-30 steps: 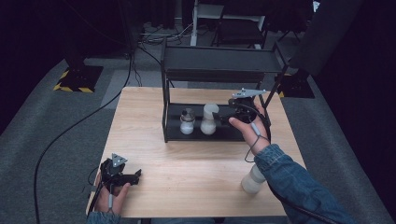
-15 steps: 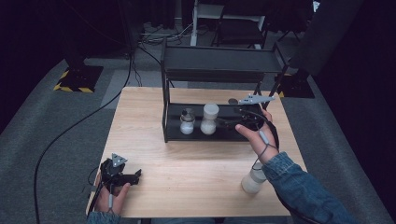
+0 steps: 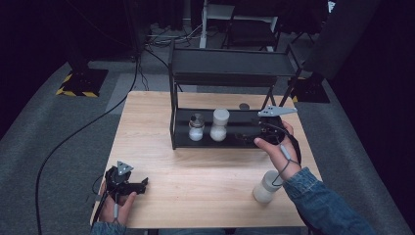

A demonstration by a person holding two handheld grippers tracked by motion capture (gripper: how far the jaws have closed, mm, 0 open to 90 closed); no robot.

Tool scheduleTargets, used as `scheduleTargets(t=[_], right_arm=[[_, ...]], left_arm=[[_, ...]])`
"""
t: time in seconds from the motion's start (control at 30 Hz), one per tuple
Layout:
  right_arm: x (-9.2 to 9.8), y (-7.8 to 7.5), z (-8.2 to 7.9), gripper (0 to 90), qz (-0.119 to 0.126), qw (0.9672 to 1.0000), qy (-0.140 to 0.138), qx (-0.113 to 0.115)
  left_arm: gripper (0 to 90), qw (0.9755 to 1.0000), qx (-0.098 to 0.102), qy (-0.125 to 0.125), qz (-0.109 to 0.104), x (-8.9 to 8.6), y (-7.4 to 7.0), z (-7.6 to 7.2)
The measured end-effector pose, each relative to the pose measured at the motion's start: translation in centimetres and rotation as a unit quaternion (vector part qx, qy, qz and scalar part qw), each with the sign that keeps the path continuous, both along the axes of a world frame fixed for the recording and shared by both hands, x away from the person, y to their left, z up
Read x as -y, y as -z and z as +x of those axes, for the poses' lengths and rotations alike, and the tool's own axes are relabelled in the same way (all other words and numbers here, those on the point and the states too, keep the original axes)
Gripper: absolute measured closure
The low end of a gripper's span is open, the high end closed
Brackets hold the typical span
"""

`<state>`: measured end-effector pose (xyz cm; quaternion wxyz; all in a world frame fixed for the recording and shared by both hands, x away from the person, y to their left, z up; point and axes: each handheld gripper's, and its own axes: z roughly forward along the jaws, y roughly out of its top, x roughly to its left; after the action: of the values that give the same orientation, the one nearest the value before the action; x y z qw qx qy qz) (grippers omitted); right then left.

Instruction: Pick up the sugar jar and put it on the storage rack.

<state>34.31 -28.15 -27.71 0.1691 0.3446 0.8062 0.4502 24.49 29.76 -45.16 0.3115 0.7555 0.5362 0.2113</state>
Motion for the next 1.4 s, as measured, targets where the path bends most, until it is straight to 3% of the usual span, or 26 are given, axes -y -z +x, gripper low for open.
scheduleTargets(t=[0.77, 1.4], right_arm=[[2.8, 0.4, -2.6, 13.7, 0.003, 0.9999, 0.011, 0.001], [4.5, 1.7, -4.5, 8.8, 0.013, 0.9999, 0.005, -0.006]], left_arm=[[1.6, 1.0, 0.0, 0.0, 0.0, 0.0, 0.0, 0.0], [1.6, 1.0, 0.001, -0.001, 0.0, 0.0, 0.0, 0.0]])
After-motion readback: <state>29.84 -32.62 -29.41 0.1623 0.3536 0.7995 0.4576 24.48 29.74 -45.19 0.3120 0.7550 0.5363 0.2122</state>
